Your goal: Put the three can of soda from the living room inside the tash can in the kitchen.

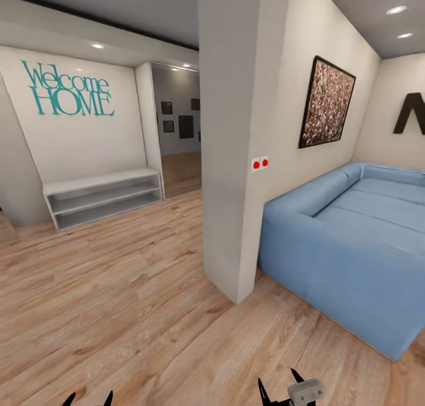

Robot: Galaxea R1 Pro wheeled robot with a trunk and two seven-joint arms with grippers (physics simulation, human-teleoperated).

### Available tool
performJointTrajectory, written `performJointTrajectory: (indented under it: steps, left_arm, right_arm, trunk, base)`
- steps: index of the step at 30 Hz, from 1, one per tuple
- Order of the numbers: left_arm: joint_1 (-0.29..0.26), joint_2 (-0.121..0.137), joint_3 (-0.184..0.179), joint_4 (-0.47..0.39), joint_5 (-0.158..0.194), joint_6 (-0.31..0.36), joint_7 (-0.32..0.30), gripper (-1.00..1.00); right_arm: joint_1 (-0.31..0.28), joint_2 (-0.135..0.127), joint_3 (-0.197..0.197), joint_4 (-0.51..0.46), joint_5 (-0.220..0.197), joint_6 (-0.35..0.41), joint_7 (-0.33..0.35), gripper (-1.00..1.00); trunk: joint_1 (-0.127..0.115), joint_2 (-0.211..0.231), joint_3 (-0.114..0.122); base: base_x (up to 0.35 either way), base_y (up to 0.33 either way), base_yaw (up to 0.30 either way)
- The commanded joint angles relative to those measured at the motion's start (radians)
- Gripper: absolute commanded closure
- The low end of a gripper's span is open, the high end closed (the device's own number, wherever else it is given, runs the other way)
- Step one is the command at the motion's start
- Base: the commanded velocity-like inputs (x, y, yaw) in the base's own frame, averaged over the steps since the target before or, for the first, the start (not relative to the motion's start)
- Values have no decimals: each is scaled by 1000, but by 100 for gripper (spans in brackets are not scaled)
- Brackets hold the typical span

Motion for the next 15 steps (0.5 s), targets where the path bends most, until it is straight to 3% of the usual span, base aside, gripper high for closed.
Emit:
performJointTrajectory:
  steps: [1,15]
  left_arm:
    - [0,0,0,0,0,0,0,-100]
    - [0,0,0,0,0,0,0,-100]
  right_arm:
    - [0,0,0,0,0,0,0,-100]
    - [0,0,0,0,0,0,-1,-100]
  trunk:
    - [0,0,0]
    - [0,0,5]
  base:
    - [0,0,-253]
    - [0,0,-253]
